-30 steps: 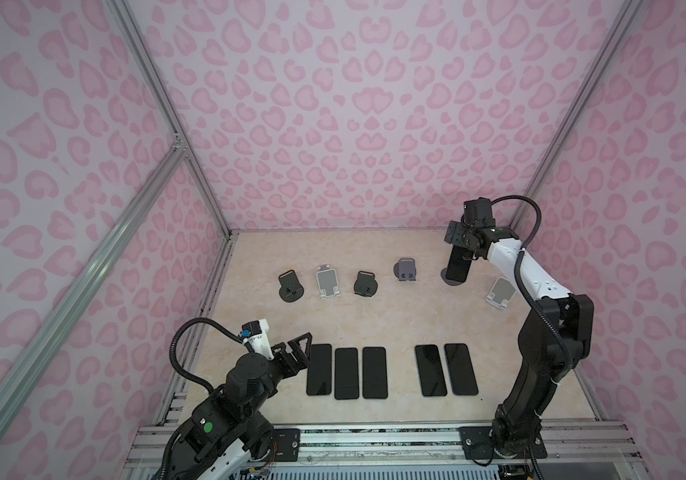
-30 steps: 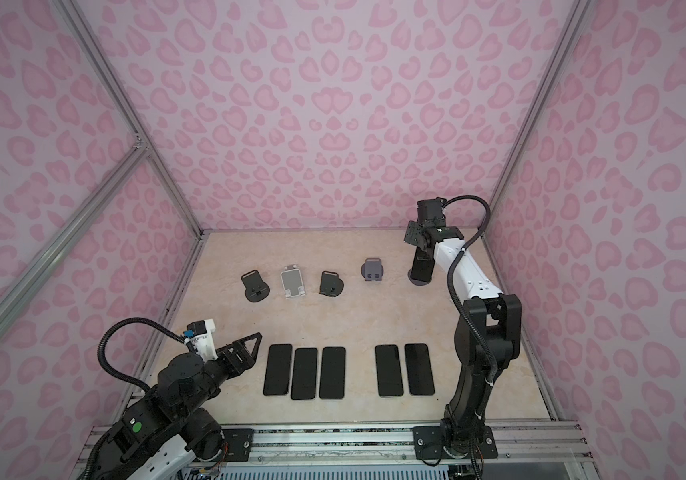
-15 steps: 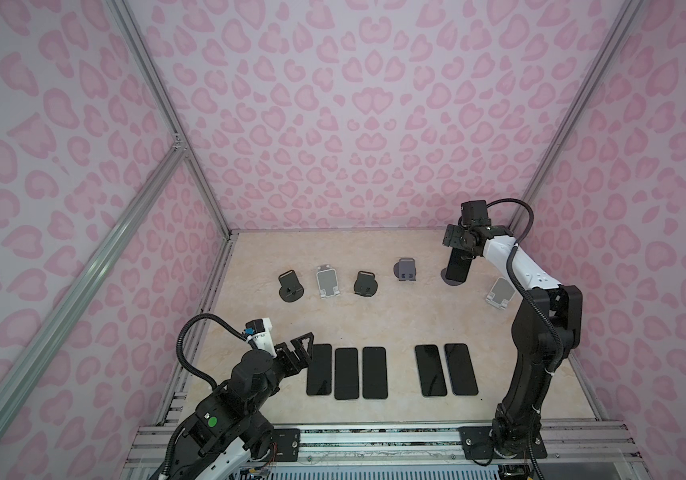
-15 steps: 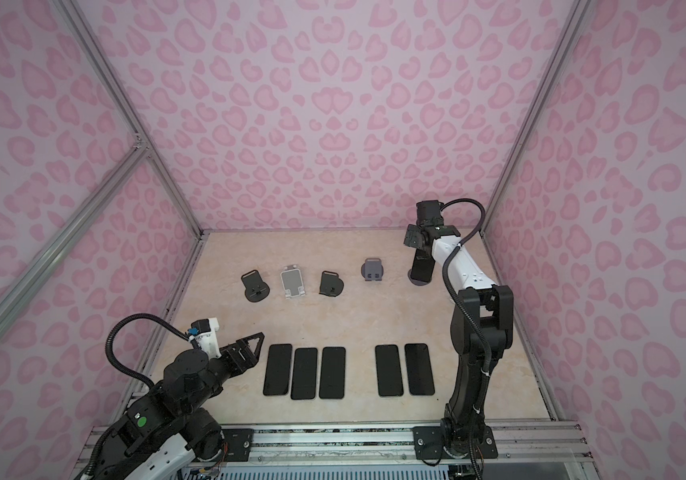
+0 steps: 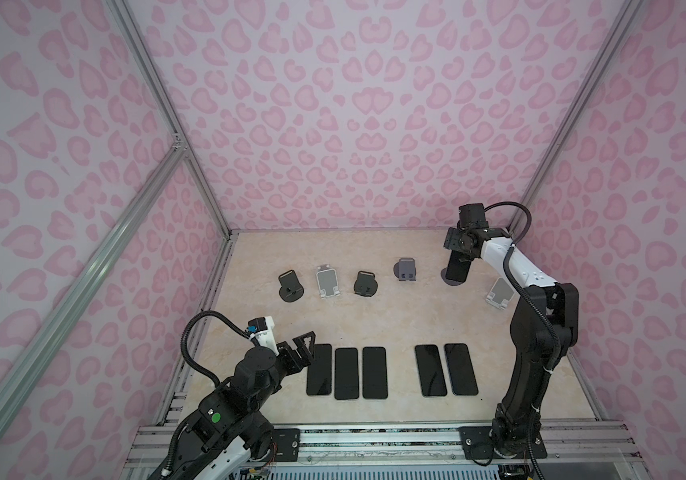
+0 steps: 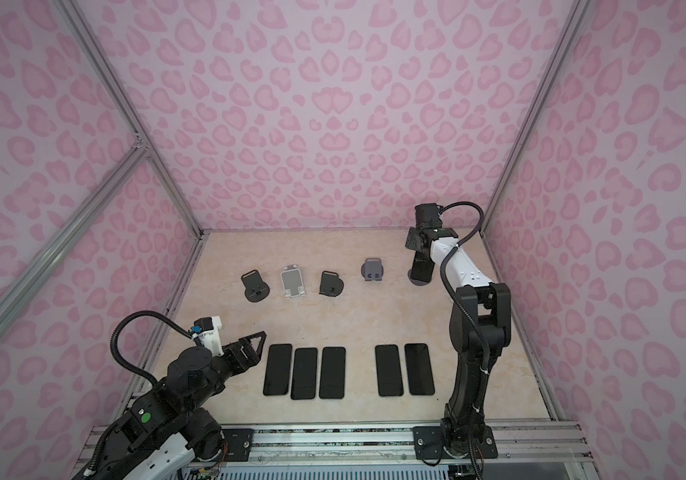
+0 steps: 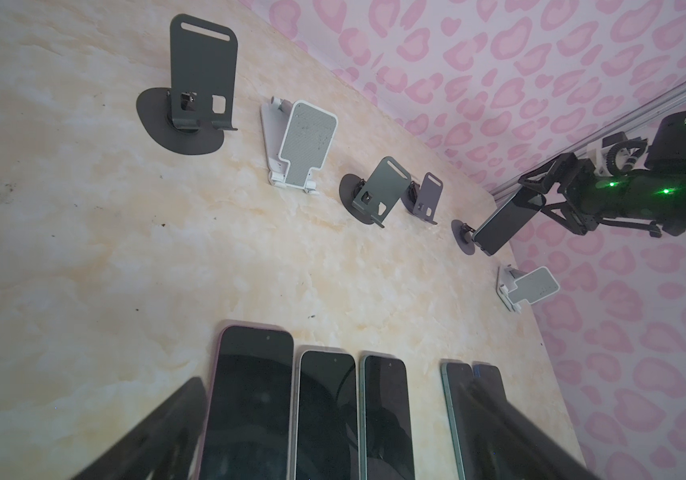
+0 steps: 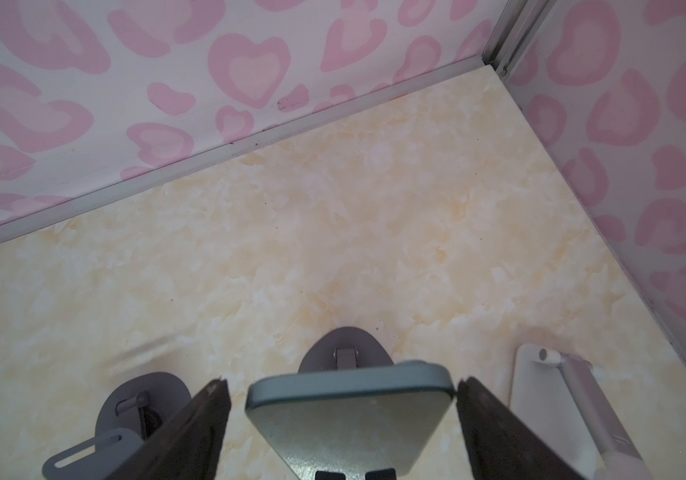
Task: Remove the phone from the phone stand
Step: 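Close the right gripper on the standing dark phone's top edge and lift it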
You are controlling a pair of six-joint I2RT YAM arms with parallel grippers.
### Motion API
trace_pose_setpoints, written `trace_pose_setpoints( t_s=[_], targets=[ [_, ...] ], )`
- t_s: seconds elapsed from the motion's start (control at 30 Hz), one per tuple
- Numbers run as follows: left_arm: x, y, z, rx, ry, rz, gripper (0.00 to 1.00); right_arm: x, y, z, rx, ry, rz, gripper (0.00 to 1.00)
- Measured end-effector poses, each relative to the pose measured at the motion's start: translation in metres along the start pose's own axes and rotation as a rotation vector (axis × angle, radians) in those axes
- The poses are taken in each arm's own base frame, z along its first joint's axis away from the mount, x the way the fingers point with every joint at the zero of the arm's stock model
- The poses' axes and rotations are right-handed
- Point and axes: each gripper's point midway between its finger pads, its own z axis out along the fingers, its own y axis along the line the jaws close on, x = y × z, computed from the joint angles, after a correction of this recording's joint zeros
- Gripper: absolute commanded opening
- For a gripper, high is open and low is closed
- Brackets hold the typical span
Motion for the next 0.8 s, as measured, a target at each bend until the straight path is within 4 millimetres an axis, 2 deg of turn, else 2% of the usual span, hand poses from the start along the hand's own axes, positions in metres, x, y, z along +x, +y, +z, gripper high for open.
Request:
trace_pose_setpoints(
  t_s=[0.2,0.57,0.8],
  targets=[
    [0.0,0.0,0.0,0.0,-0.001,0.001,0.99,-0.001,-0.001,0.004,-0.004,0.001,0.006,0.82],
    [0.0,0.001,0.001,-0.009,-0.003,0.009,0.99,0.0,0.0,0.008,-0.012,0.009,-0.004,0.82],
    [0.0,0.001,0.001,-0.009,-0.002,0.009,1.0,0.001,0.001,0.012,-0.01,0.014,-0.018,0.76]
  ],
)
